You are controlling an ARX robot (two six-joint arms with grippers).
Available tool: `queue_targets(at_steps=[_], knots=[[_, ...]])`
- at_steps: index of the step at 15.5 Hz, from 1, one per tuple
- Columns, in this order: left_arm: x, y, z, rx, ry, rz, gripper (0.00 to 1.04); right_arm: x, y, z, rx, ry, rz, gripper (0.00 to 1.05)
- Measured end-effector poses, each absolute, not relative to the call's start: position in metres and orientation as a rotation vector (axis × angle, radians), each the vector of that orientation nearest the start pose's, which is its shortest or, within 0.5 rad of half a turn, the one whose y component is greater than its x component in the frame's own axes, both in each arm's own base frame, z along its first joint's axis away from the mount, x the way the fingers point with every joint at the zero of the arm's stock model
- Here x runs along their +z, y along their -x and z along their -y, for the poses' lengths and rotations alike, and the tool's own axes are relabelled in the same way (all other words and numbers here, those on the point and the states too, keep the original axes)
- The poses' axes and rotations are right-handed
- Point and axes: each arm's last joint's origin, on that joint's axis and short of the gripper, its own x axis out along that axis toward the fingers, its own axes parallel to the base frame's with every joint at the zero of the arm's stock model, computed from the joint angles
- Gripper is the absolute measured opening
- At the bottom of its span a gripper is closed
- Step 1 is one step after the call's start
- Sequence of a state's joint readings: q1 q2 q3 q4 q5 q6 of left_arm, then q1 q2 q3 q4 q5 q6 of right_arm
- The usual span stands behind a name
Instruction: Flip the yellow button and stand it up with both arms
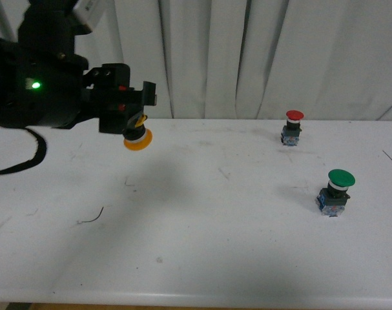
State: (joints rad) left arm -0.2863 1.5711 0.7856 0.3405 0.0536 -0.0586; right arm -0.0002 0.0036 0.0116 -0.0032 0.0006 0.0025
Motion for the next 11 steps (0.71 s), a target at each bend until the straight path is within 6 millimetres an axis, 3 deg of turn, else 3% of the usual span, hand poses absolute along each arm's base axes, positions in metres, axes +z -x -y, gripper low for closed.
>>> queue_targets(at_steps=[1,4,7,11], knots=[[0.196,-0.291,0.091,-0.324,0.029,-0.447,0.36,0.167,-0.097,0.0,-0.001,-0.002,0.005,0.98],[0.196,-0.276,0.089,-0.321,0.048,-0.438,0.36,0.167,-0.097,0.0,0.0,-0.002,0.005,0.98],[0.2,-0.246,0.081,-0.314,0.126,-0.401,0.36,0.167,-0.097,0.0,-0.001,-0.002,0.004,0.98],[0.211,-0.222,0.079,-0.549,0.349,-0.216,0.36,0.167,-0.097,0.0,0.0,-0.002,0.005,0.98]])
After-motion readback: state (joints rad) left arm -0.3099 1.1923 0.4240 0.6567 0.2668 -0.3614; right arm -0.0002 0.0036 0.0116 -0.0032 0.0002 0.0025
